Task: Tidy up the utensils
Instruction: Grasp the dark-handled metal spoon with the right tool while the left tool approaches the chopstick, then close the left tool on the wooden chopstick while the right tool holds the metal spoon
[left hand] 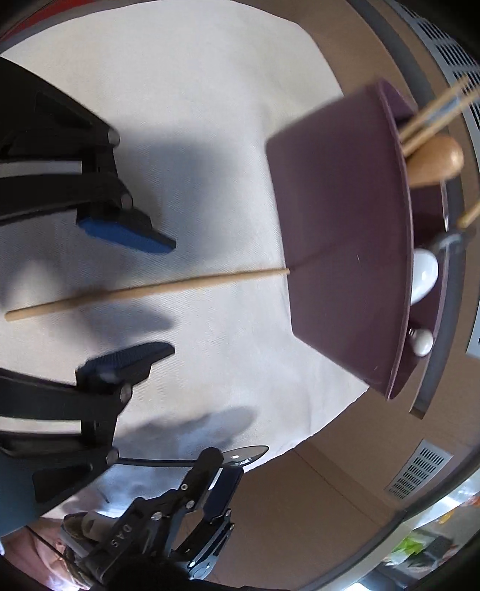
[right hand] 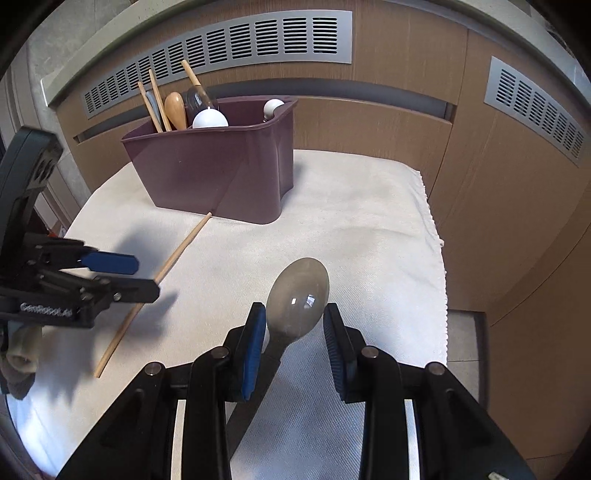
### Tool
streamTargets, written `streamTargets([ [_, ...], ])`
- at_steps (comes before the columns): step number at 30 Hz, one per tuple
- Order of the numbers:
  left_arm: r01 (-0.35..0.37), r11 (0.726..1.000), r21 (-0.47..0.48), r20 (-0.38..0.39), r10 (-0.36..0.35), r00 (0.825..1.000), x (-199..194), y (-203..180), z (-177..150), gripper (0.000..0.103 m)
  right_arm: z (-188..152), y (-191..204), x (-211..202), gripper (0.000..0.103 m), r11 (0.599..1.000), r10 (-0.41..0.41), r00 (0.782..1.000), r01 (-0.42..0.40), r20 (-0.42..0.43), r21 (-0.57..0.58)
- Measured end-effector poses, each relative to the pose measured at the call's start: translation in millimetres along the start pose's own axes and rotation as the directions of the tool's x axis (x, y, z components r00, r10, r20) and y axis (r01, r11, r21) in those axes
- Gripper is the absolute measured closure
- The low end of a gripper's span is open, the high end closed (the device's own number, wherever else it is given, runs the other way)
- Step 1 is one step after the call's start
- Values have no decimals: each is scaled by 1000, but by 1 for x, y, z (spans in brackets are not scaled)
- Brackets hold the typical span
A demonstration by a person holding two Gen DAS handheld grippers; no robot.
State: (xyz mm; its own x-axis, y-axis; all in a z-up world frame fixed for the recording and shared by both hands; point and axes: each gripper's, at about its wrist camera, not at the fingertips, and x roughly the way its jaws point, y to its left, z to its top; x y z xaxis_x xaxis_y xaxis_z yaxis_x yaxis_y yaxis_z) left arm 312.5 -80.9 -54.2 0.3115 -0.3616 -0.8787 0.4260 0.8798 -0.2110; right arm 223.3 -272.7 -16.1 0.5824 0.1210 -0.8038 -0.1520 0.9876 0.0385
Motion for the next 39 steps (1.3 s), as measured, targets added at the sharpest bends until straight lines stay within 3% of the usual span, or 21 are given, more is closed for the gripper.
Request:
streamTargets([
  [3, -13, 999, 37, -18, 14, 1000, 8, -10, 11, 73, -1, -2, 11, 73, 1000, 11, 1000, -11, -6, 22],
  [10, -76, 996, 53, -28, 77, 997, 20, -16, 34, 78, -8, -8, 13, 73, 998, 25, 1000, -24, -9, 52],
  [14, -79, 995, 64, -37, 81, 996, 21, -18, 30, 95, -9, -9, 12, 73, 997, 37, 999, -36, -10, 63],
  [20, -97, 986, 139, -67, 107, 992, 8, -25, -17, 95, -9, -1, 10, 73, 998, 50, 998, -50, -25, 33],
  [25, -93, 989, 118, -68, 101, 993, -12, -18, -41, 95, -6, 14, 13, 73, 997, 82, 995, -82, -50, -7],
  [30, -90, 994, 59, -48, 93, 994, -15, -6, -36, 94, -6, 29, 17, 73, 996, 78, 995, -80, -66, -39],
  [39, -118, 992, 33, -64, 120, 991, 8, 8, 8, 93, -6, 26, 13, 72, 997, 65, 995, -68, -75, -41],
])
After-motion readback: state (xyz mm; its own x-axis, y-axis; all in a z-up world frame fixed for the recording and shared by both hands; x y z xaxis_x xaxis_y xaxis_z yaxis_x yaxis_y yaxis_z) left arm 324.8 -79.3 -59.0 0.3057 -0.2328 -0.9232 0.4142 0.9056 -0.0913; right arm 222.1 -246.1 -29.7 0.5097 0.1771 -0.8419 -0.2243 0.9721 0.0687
